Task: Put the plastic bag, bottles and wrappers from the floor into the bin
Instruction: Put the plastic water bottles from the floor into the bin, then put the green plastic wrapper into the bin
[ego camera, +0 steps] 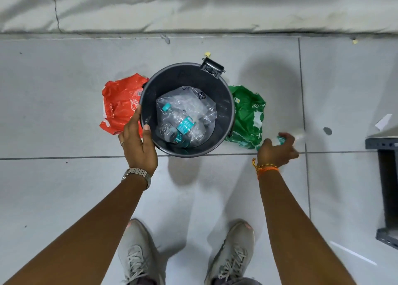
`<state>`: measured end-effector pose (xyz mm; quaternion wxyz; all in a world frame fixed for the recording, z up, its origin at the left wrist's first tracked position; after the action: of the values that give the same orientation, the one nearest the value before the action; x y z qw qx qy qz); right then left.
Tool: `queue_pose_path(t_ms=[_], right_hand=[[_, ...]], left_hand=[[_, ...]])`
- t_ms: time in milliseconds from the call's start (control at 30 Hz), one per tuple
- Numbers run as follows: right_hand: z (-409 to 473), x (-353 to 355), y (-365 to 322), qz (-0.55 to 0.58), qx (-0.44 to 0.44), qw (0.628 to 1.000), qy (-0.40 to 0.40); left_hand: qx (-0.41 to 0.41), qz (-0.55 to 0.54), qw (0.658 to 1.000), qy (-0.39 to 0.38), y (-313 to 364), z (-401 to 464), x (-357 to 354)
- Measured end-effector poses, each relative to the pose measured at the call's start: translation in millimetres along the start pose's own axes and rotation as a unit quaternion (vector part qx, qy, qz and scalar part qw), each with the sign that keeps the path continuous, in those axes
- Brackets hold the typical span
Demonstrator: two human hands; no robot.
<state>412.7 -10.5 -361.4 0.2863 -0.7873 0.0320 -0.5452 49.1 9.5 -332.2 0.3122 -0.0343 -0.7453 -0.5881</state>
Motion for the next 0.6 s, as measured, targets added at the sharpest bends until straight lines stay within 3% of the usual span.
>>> queue_pose_path(t_ms=[67,200,267,333,400,433,500,600], right_hand=[[-29.5,38.4,-53.1,0.104,0.145,0.982,0.057],[-104.9,75.3,-133.2,0.190,0.303,0.934,0.001],[-137.6,64.2,-155.5,0.135,0.377,0.915,-0.053],[-158.6,36.1,-163.9,-0.018,0.438,0.889,-0.137],[-160.3,13.5,-159.3,-0.127,0.436,0.868,-0.199],[-153.6,12.3,-159.2,-0.124,0.432,0.872,-0.194],[-123.4,18.9,-160.2,-0.029,0.390,0.908,-0.149],[-49.2,11.4,-139.3,0.063,0.248,0.965,-0.053]], left_hand=[[0.011,-0.013,1.000,0.004,2.2,1.4,4.4],[0.028,-0.032,0.999,0.017,8.0,1.8,7.0],[0.032,-0.033,0.999,0.018,10.1,1.9,7.8],[0.035,-0.028,0.999,0.015,9.2,2.4,7.2],[0.027,-0.020,0.999,0.014,8.6,3.6,7.4],[0.021,-0.018,1.000,0.014,7.9,4.0,7.7],[0.005,-0.014,1.000,0.013,7.8,4.1,7.4],[-0.022,-0.014,1.000,0.017,4.2,3.0,5.6]])
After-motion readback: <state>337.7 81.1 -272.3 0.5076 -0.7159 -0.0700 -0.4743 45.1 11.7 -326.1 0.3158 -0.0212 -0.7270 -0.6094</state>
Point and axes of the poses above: each hand's wrist, its own z-axis towards the middle knuckle, its own x-axis out of the back of the hand, y = z × x, the point moved 5 cm from there along z, towards the middle knuckle, and after that the axes turned 8 degrees about -z, right-handed, at the moved point
